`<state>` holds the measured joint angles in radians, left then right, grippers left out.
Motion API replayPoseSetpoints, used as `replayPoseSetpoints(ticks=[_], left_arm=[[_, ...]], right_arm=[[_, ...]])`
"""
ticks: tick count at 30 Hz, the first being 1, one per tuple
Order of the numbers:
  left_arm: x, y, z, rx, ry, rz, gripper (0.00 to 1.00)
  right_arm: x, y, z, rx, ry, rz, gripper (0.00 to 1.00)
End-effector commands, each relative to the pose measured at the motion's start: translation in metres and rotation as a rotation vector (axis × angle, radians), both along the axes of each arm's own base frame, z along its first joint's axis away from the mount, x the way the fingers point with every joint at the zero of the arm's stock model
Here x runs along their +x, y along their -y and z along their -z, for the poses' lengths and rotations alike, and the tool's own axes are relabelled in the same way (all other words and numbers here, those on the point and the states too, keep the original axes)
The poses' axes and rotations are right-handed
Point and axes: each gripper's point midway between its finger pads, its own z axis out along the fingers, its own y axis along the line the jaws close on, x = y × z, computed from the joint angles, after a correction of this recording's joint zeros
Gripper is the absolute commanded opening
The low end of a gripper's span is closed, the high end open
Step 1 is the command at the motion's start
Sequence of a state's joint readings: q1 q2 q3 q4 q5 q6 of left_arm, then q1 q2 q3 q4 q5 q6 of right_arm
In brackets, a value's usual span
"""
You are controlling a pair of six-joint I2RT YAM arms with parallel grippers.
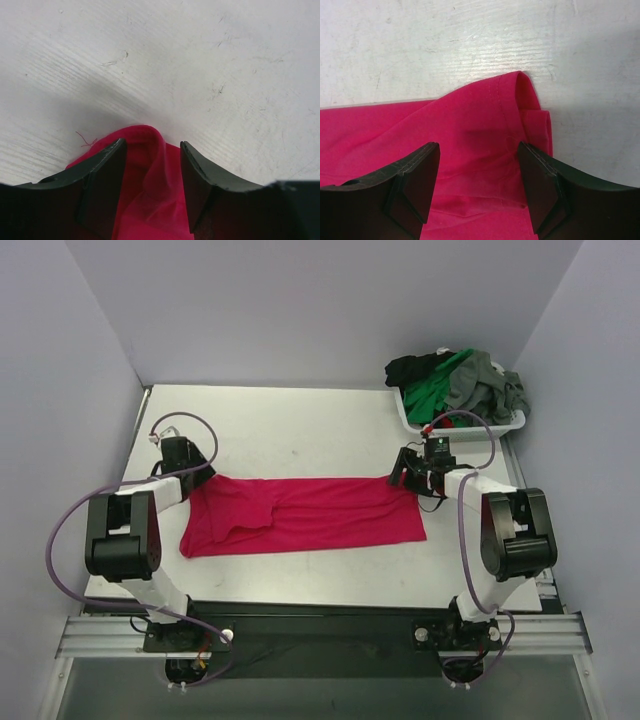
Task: Fold and stack the t-shirts
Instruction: Fold the other side of the tshirt into a rectangle
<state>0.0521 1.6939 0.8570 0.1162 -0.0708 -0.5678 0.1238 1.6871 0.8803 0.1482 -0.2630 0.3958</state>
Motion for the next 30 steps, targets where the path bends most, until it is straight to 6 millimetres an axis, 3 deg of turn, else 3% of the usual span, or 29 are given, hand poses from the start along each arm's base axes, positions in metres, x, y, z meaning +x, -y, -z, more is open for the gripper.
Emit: replayPoseSetpoints(ticks=[1,9,17,21,30], left_arm=[[0.019,-0.004,-0.014,0.011,0.053,-0.004,0.56],[0.021,-0.011,-0.01,0.013,0.032,-0.023,0.48],[0.016,-0.02,-0.001,-0.014,-0.003,-0.042,0.1],[0.011,-0.027,-0.002,-0.014,-0.003,-0.066,0.01],[0.004,-0.036,-0.002,-0.028,-0.008,-0.093,0.02]], right_arm=[[0.001,0.01,0.003,-0.033,-0.031,0.032,0.64],[0.005,0.012,0.007,-0.036,-0.056,0.043,0.64],[0.002,0.022,0.017,-0.062,-0.126,0.097,0.61],[0.002,0.024,0.018,-0.067,-0.13,0.108,0.61],[0.003,0.022,0.018,-0.064,-0.129,0.103,0.61]])
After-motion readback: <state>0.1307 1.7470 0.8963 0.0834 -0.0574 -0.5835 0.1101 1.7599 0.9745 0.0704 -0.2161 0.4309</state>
